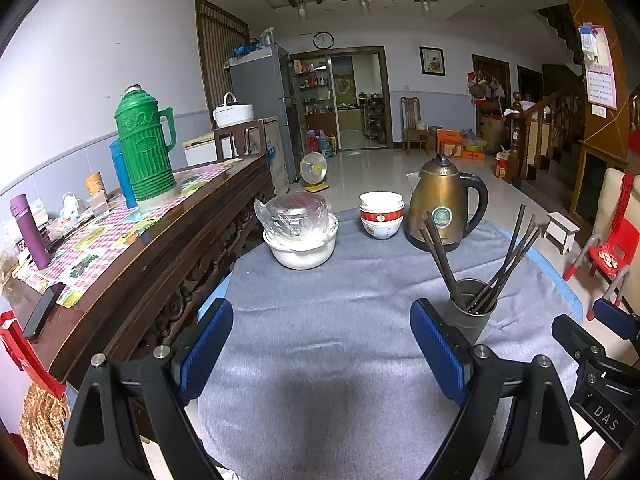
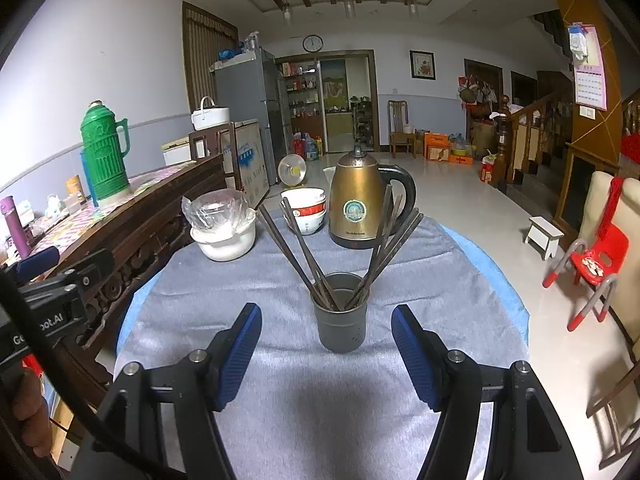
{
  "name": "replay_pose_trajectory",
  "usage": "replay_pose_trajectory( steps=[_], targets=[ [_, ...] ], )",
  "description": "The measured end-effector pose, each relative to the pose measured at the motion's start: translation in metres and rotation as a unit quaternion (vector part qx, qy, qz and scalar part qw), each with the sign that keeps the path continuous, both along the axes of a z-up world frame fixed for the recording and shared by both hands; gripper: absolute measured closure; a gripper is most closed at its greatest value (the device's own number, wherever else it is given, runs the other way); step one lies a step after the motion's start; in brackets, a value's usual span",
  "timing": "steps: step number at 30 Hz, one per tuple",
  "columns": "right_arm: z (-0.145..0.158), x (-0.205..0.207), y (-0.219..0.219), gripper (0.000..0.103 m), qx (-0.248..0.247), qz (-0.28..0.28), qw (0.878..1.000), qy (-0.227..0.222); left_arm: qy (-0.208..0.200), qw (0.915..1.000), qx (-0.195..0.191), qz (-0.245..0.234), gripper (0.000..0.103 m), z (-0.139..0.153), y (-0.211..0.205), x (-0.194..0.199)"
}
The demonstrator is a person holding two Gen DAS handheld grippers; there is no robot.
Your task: Organize utensils
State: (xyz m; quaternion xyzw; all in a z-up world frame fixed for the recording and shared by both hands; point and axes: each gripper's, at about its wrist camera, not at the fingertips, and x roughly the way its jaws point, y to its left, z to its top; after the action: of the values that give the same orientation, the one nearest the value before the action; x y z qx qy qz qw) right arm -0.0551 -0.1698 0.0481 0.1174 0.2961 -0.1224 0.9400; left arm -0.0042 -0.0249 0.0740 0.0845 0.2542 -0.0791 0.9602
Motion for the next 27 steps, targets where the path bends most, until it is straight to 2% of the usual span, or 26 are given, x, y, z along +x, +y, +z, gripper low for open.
replay_pose_trajectory(
  steps=[27],
  targets=[
    [-0.009,0.011,0.004,0.032,-0.002,0.005,1.000,0.011,0.014,0.9999,0.000,0.003,0.013,-0.009,0.001,0.009]
  ],
)
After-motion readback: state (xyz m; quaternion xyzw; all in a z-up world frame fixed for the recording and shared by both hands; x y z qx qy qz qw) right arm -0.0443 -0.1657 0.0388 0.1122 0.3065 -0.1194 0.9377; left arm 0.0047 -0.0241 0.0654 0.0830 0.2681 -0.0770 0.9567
